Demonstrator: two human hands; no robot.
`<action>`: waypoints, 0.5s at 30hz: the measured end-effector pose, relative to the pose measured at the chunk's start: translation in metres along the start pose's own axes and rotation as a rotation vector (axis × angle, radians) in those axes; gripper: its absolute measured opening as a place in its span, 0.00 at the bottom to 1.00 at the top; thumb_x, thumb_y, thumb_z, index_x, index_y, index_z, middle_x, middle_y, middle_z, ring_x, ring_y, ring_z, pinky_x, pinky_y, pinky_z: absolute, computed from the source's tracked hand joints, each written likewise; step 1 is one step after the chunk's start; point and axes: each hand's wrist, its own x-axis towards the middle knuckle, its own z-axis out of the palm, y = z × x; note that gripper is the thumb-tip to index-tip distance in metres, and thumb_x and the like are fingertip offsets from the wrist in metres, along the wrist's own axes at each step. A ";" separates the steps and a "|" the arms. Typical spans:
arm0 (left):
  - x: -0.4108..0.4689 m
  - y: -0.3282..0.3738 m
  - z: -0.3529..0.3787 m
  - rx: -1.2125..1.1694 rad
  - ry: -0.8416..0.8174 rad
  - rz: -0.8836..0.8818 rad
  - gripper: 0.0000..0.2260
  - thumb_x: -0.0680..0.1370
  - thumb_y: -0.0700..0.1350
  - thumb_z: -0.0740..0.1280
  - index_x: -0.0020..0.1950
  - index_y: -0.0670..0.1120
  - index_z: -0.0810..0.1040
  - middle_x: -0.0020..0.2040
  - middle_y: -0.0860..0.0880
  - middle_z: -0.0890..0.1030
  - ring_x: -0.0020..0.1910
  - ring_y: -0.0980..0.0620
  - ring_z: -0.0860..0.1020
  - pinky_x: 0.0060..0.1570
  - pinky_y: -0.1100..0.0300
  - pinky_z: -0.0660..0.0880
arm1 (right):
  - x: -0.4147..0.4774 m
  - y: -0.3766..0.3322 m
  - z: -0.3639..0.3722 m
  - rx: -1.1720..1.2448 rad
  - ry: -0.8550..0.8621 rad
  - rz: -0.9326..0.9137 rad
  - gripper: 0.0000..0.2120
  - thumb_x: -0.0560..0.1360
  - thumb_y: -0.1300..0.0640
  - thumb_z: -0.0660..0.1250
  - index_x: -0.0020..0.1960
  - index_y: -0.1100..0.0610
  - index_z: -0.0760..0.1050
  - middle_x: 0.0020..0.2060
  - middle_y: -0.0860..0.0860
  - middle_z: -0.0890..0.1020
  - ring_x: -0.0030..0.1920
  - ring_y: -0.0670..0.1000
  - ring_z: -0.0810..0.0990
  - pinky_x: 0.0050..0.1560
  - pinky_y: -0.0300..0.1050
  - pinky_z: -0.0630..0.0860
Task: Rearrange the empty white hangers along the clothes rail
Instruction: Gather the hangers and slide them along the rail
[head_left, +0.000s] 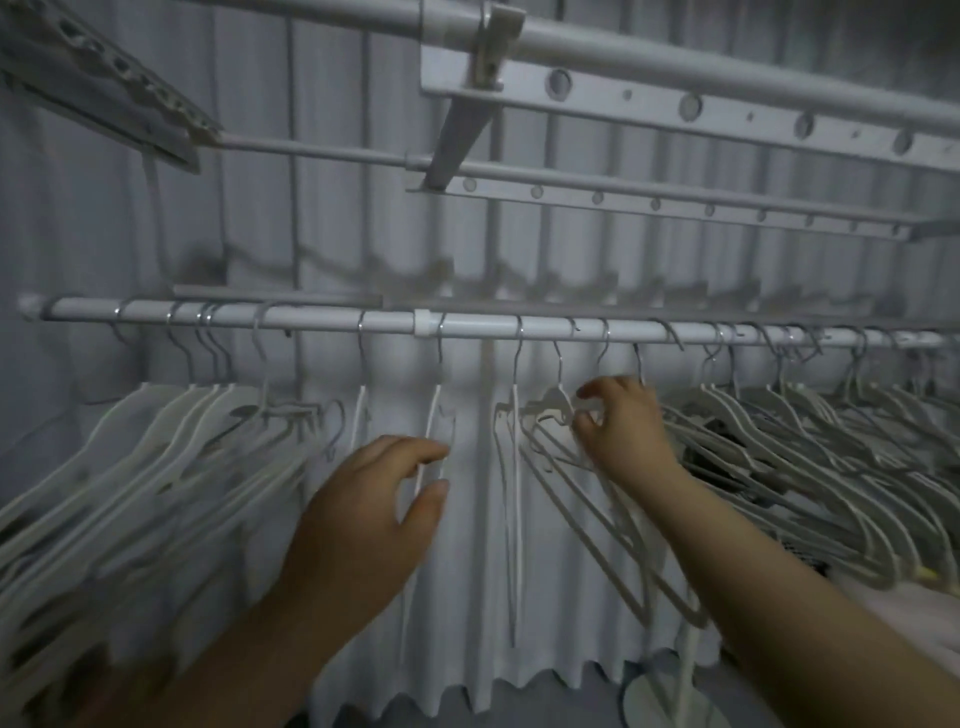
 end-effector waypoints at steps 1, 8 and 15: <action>-0.001 0.010 0.012 -0.008 -0.029 0.007 0.28 0.66 0.61 0.53 0.58 0.49 0.76 0.51 0.65 0.71 0.52 0.61 0.72 0.51 0.72 0.65 | -0.003 0.012 -0.002 0.035 -0.039 0.039 0.15 0.76 0.61 0.61 0.61 0.62 0.73 0.62 0.60 0.74 0.63 0.59 0.70 0.62 0.43 0.63; 0.007 0.034 0.079 0.185 -0.261 -0.238 0.29 0.77 0.50 0.61 0.74 0.52 0.51 0.76 0.53 0.49 0.73 0.52 0.56 0.67 0.60 0.61 | -0.024 0.037 -0.003 0.063 -0.063 0.090 0.18 0.77 0.49 0.60 0.61 0.57 0.75 0.55 0.53 0.82 0.61 0.57 0.73 0.60 0.45 0.67; -0.001 0.010 0.098 -0.021 -0.311 -0.642 0.20 0.80 0.40 0.53 0.72 0.47 0.58 0.58 0.43 0.76 0.33 0.48 0.77 0.25 0.68 0.72 | -0.022 0.018 0.012 -0.089 -0.186 0.007 0.25 0.75 0.44 0.59 0.67 0.55 0.66 0.60 0.52 0.78 0.65 0.56 0.68 0.63 0.47 0.62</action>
